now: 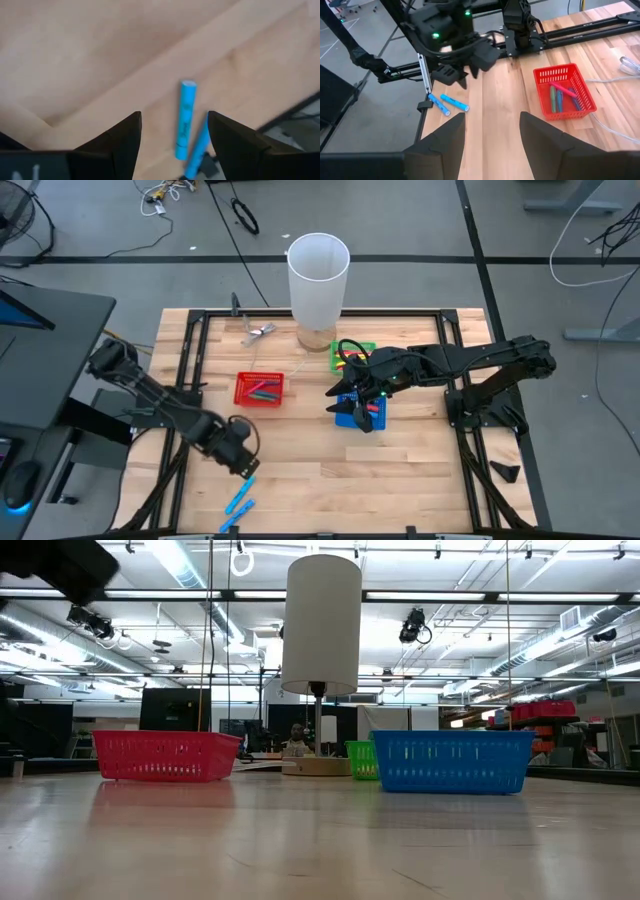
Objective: Pick & Place Markers
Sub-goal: Put the top blue highlighter into the blue bin
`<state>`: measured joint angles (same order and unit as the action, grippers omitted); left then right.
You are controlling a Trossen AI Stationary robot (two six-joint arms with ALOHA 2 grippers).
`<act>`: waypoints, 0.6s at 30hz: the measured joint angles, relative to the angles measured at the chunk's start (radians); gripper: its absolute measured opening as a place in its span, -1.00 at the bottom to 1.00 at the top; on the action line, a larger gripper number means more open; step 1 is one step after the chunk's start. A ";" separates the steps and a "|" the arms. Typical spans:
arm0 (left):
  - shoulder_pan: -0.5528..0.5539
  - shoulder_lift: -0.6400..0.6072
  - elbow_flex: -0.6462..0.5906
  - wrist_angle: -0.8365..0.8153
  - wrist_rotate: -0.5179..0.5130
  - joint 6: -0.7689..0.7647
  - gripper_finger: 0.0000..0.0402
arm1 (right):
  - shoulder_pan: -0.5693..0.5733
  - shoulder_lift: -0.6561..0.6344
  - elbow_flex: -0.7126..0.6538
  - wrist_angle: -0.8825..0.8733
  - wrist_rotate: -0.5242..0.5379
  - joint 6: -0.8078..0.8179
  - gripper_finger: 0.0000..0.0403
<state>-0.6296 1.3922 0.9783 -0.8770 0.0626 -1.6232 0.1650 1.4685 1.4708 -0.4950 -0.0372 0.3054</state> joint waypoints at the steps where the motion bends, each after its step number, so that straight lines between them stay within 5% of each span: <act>1: -0.019 0.000 0.000 0.015 -0.004 -0.031 0.15 | 0.000 0.000 0.000 0.000 0.000 0.000 -0.06; 18: -0.202 0.034 0.000 0.194 -0.030 -0.307 0.15 | 0.000 0.000 0.000 0.000 0.000 0.000 -0.06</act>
<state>-0.8314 1.4260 0.9779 -0.6829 0.0324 -1.9301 0.1650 1.4685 1.4708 -0.4950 -0.0376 0.3054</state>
